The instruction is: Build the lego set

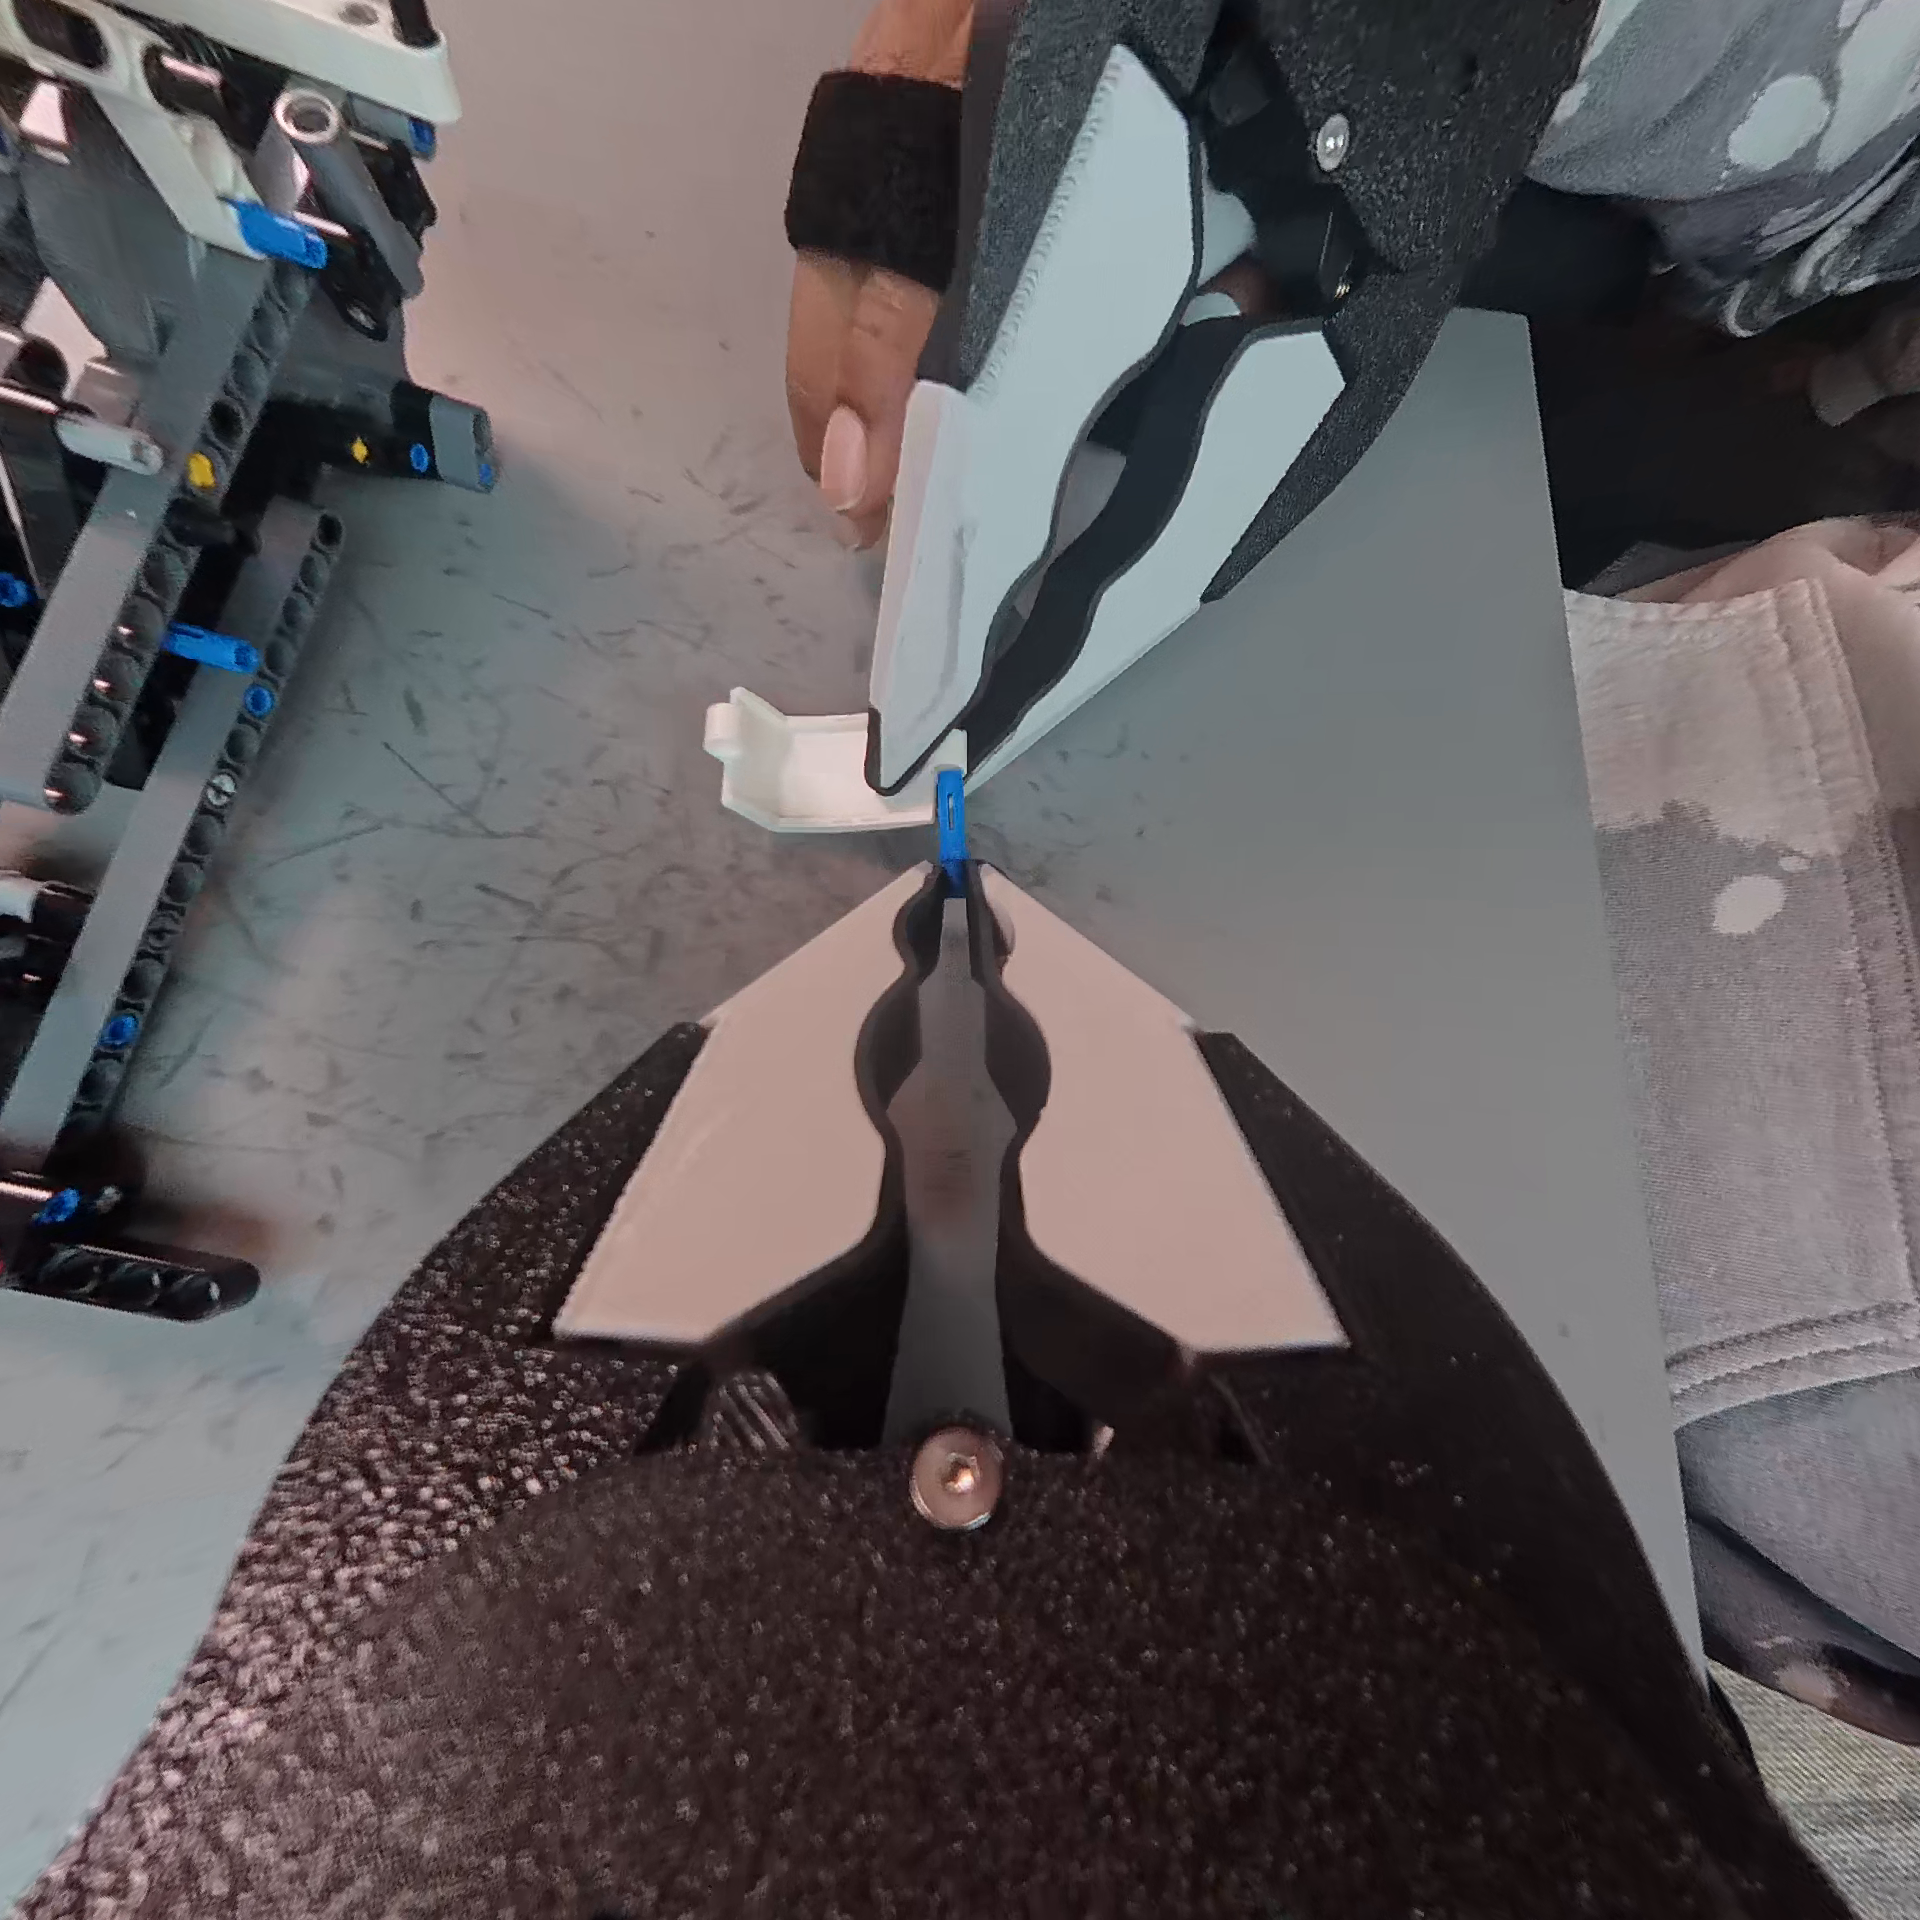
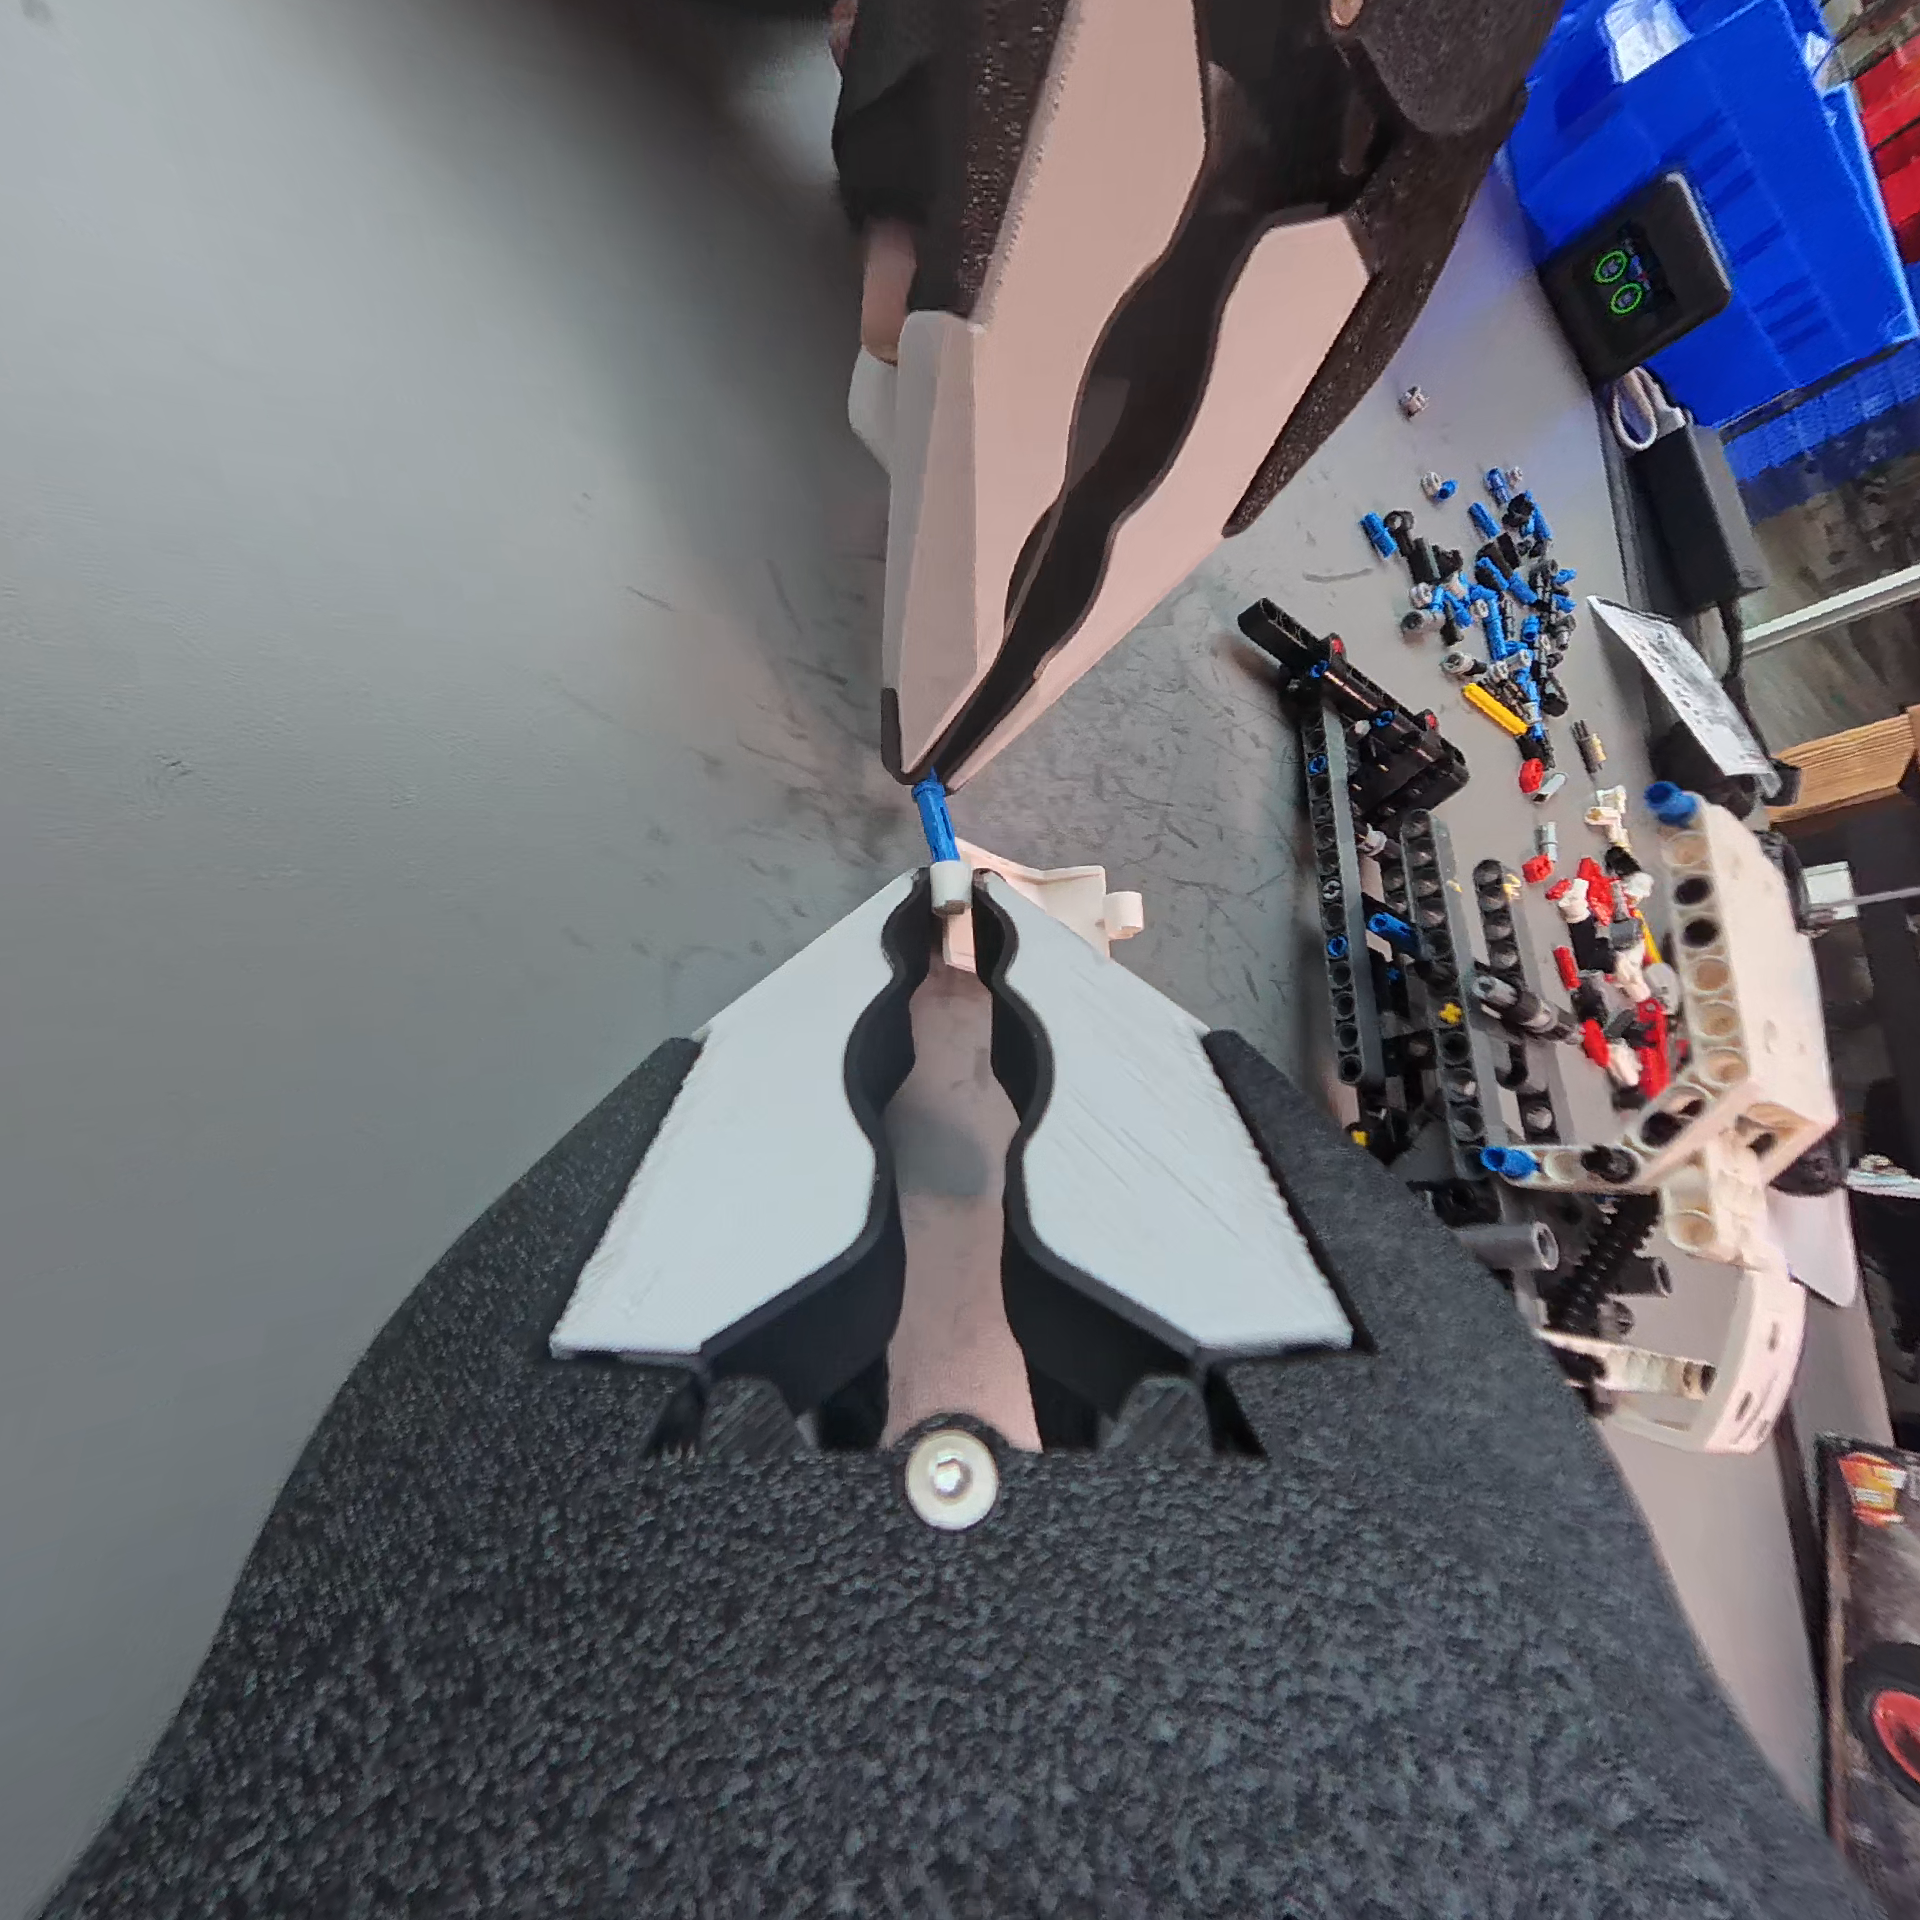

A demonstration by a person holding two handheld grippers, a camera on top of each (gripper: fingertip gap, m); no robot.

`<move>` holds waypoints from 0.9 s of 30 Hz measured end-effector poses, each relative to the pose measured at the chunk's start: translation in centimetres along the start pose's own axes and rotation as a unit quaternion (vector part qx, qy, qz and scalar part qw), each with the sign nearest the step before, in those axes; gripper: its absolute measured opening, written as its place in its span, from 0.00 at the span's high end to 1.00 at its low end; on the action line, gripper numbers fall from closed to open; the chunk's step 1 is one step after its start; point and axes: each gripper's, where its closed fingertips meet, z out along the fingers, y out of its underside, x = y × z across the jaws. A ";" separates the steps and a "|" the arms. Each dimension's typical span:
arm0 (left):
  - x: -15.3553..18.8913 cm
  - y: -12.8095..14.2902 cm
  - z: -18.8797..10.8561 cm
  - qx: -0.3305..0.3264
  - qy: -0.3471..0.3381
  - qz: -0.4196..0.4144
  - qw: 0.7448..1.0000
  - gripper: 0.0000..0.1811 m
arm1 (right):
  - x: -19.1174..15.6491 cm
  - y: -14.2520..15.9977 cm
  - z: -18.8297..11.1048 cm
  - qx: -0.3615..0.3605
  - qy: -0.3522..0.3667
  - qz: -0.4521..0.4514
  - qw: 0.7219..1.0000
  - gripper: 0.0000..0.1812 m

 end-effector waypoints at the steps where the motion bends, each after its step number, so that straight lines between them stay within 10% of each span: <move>1: 0.0 0.0 0.0 -0.003 0.003 -0.005 1.000 0.98 | 0.0 0.0 0.0 -0.005 0.005 -0.014 1.000 0.96; 27: 0.2 -0.2 0.2 0.009 0.005 -0.014 1.000 0.99 | -0.4 -0.1 -0.3 -0.019 0.017 -0.090 0.996 0.97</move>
